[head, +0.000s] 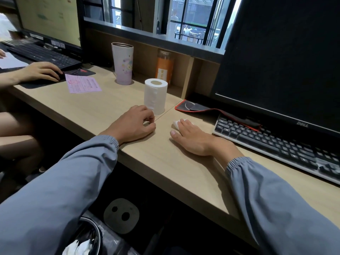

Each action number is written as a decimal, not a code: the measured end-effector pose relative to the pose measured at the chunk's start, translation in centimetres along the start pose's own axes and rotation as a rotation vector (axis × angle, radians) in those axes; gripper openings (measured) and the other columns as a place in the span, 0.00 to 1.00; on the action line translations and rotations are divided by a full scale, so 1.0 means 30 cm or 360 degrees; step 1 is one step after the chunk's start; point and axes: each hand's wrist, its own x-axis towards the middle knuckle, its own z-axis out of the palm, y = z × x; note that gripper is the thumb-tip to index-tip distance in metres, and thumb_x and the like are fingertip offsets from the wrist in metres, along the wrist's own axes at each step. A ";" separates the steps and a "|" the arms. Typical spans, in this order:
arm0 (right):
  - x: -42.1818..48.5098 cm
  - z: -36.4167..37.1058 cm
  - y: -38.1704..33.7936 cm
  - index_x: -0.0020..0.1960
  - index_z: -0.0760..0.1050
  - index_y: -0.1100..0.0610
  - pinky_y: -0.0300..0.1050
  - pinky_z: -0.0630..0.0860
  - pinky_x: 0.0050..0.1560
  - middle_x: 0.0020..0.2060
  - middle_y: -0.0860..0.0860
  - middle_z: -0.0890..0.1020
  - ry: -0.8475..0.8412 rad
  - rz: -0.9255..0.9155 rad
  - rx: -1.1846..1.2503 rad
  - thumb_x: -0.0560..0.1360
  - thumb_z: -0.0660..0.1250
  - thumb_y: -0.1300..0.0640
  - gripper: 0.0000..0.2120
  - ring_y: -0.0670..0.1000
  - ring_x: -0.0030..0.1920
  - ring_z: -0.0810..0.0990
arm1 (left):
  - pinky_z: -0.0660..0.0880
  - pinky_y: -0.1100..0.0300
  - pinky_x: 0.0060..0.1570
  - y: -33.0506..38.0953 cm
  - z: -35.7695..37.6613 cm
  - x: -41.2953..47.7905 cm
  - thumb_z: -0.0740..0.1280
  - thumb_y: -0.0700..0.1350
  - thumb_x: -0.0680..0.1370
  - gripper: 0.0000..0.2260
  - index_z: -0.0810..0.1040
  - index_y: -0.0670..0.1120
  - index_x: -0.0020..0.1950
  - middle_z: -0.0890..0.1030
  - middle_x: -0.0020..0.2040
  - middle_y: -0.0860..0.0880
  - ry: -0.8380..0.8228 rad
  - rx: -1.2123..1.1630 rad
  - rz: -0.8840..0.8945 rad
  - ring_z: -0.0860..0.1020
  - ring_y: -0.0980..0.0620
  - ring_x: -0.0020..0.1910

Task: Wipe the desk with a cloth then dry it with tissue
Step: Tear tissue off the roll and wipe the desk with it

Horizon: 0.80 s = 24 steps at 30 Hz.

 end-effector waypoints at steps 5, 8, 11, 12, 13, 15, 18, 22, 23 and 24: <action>-0.086 0.041 -0.027 0.84 0.36 0.51 0.47 0.37 0.81 0.83 0.45 0.36 -0.0085 -0.0223 -0.0035 0.82 0.40 0.30 0.39 0.43 0.80 0.32 | 0.75 0.50 0.60 0.005 -0.002 0.001 0.67 0.58 0.77 0.08 0.77 0.54 0.48 0.76 0.51 0.55 0.0005 -0.0020 -0.0013 0.72 0.51 0.56; -0.055 0.008 -0.013 0.84 0.37 0.51 0.46 0.37 0.79 0.83 0.46 0.37 -0.0144 -0.0188 0.0017 0.82 0.38 0.31 0.37 0.44 0.81 0.33 | 0.74 0.50 0.60 -0.004 -0.004 -0.008 0.66 0.58 0.76 0.08 0.77 0.55 0.48 0.75 0.50 0.56 0.0024 -0.0021 0.0008 0.73 0.51 0.56; 0.004 -0.007 0.029 0.84 0.38 0.53 0.49 0.39 0.79 0.83 0.49 0.39 -0.0040 0.0005 0.0011 0.81 0.38 0.30 0.40 0.48 0.82 0.36 | 0.75 0.50 0.59 -0.006 -0.004 -0.015 0.66 0.56 0.77 0.07 0.78 0.54 0.48 0.75 0.50 0.56 0.0049 -0.0010 0.0026 0.73 0.51 0.55; 0.020 -0.013 0.043 0.84 0.39 0.55 0.50 0.40 0.80 0.84 0.51 0.40 0.0004 0.0095 0.0011 0.81 0.39 0.30 0.41 0.50 0.82 0.37 | 0.75 0.50 0.59 -0.006 -0.004 -0.017 0.65 0.57 0.76 0.08 0.78 0.54 0.47 0.75 0.49 0.56 0.0047 -0.0016 0.0021 0.73 0.51 0.54; 0.030 -0.019 0.052 0.84 0.40 0.56 0.52 0.41 0.80 0.84 0.52 0.41 0.0033 0.0172 0.0016 0.81 0.40 0.30 0.41 0.51 0.83 0.38 | 0.75 0.50 0.59 -0.005 -0.007 -0.018 0.64 0.58 0.75 0.10 0.78 0.54 0.47 0.75 0.49 0.57 0.0043 -0.0021 0.0016 0.73 0.51 0.54; 0.036 -0.023 0.055 0.84 0.41 0.58 0.54 0.42 0.81 0.84 0.53 0.43 0.0054 0.0256 0.0014 0.81 0.40 0.30 0.42 0.53 0.83 0.40 | 0.75 0.50 0.59 -0.004 -0.006 -0.015 0.65 0.58 0.75 0.09 0.79 0.54 0.47 0.75 0.49 0.57 0.0034 -0.0030 0.0013 0.73 0.51 0.54; 0.015 -0.015 0.043 0.84 0.40 0.57 0.53 0.41 0.81 0.84 0.54 0.41 0.0042 0.0217 0.0016 0.82 0.40 0.31 0.41 0.53 0.82 0.37 | 0.74 0.51 0.60 -0.001 -0.006 -0.009 0.67 0.55 0.77 0.06 0.78 0.54 0.47 0.75 0.50 0.56 0.0031 -0.0017 0.0016 0.73 0.51 0.55; -0.092 0.009 -0.015 0.84 0.37 0.52 0.45 0.36 0.79 0.83 0.48 0.37 -0.0057 -0.0129 -0.0038 0.82 0.41 0.31 0.39 0.46 0.81 0.33 | 0.75 0.50 0.58 0.008 -0.003 0.002 0.66 0.58 0.76 0.09 0.76 0.54 0.46 0.76 0.49 0.55 0.0010 -0.0024 -0.0003 0.73 0.50 0.54; -0.129 0.025 -0.042 0.84 0.37 0.51 0.43 0.35 0.78 0.82 0.46 0.36 -0.0089 -0.0247 -0.0071 0.82 0.42 0.31 0.38 0.43 0.80 0.32 | 0.76 0.49 0.57 0.010 -0.003 0.002 0.64 0.60 0.74 0.10 0.75 0.55 0.45 0.75 0.48 0.56 0.0013 -0.0024 0.0001 0.73 0.50 0.53; -0.162 0.043 -0.068 0.84 0.36 0.49 0.43 0.35 0.79 0.82 0.44 0.35 -0.0107 -0.0351 -0.0098 0.82 0.42 0.31 0.38 0.41 0.79 0.31 | 0.76 0.48 0.57 0.010 -0.004 0.003 0.62 0.61 0.73 0.11 0.75 0.55 0.44 0.75 0.47 0.56 0.0011 -0.0017 0.0009 0.73 0.50 0.52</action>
